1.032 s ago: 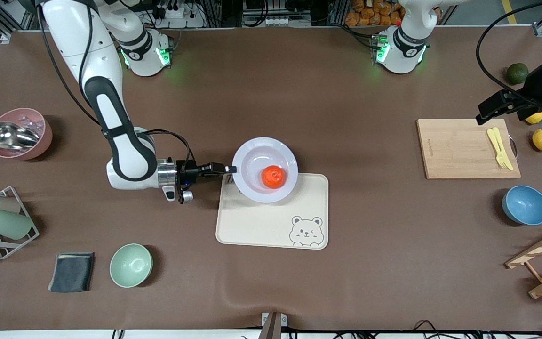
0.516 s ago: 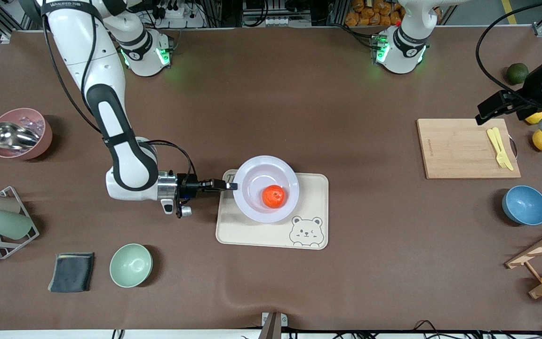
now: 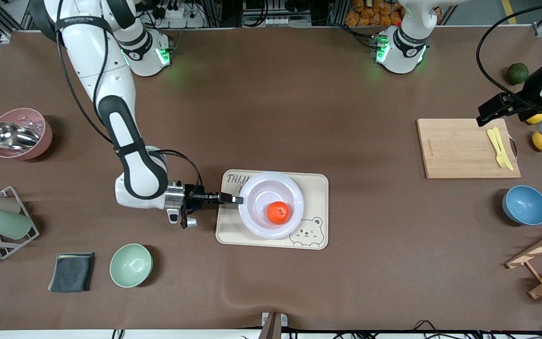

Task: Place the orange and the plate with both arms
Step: 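Adjust the plate on the tray with the right gripper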

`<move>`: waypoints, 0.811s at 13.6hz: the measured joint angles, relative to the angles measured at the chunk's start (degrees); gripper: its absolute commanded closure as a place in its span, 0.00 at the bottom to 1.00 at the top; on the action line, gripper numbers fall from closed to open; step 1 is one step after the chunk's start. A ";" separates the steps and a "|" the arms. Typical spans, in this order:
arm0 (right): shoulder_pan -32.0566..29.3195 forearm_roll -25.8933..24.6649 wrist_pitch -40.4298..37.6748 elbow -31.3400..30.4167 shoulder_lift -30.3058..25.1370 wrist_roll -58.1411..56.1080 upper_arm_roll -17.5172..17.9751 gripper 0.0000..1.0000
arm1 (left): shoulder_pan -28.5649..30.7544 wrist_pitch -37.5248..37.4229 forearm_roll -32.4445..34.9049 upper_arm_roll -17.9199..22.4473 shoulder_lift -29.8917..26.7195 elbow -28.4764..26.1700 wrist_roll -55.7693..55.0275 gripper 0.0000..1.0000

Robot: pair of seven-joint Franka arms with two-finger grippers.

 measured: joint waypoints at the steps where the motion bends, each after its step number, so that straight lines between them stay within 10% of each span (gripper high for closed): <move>1: 0.39 0.00 0.90 0.26 0.31 0.00 0.00 1.00 | -0.03 0.00 0.03 -0.02 0.01 0.00 0.00 0.00; 2: 0.59 0.00 1.34 0.40 0.50 0.00 0.00 1.00 | -0.05 0.00 0.04 -0.06 0.01 -0.01 0.00 0.00; 3: 0.62 -0.01 1.59 0.41 0.54 0.00 -0.02 0.56 | -0.05 -0.01 0.05 -0.10 0.01 -0.03 0.00 0.00; 4: 0.59 -0.10 1.68 0.41 0.55 0.00 -0.12 0.36 | -0.06 -0.02 0.06 -0.18 0.02 -0.05 0.00 0.00; 8: 0.51 -0.90 1.68 0.41 0.64 0.00 -0.32 0.00 | -0.08 -0.02 0.10 -0.43 0.12 -0.14 0.00 0.00; 11: 0.50 -3.64 1.75 0.25 0.77 0.02 -0.46 0.00 | -0.08 -0.02 0.11 -0.44 0.38 -0.19 0.00 0.00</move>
